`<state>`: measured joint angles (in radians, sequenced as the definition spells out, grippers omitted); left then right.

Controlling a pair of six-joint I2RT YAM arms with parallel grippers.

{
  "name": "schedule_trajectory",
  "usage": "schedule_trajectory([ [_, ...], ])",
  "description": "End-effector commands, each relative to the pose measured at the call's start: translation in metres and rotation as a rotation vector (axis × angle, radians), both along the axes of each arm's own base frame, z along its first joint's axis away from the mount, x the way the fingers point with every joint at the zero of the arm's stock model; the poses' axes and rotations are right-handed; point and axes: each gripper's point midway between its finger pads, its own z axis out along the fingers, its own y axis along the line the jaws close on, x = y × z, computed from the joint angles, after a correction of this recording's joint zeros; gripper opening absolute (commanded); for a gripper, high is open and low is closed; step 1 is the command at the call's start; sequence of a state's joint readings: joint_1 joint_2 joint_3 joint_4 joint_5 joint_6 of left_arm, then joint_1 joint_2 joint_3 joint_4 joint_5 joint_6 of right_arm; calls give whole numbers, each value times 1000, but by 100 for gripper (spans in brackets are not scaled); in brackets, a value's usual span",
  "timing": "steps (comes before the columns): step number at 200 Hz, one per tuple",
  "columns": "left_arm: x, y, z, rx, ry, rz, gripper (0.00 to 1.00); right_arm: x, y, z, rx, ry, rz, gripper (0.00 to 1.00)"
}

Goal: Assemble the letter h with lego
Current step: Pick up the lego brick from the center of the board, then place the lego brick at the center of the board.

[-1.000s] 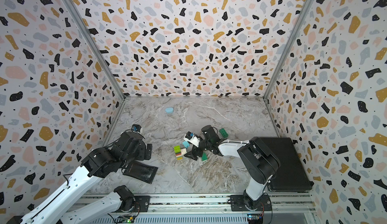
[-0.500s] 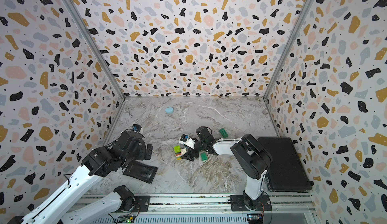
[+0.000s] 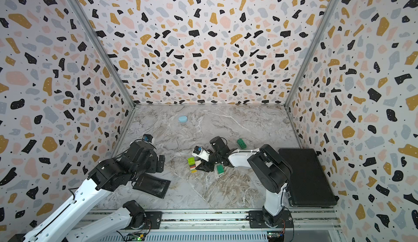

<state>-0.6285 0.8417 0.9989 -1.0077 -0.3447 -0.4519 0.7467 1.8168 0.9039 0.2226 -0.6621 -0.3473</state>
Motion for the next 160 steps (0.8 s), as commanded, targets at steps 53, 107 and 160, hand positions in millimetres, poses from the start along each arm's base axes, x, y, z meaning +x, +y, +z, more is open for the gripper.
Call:
schedule_trajectory([
  [53,1,0,1,-7,-17,-2,99,3,13,19,43,61,-12,33],
  [107,2,5,3,1,-24,18,99,32,47,50,102,337,-180,18],
  [160,3,14,4,18,-29,61,99,62,92,40,111,689,-268,17],
])
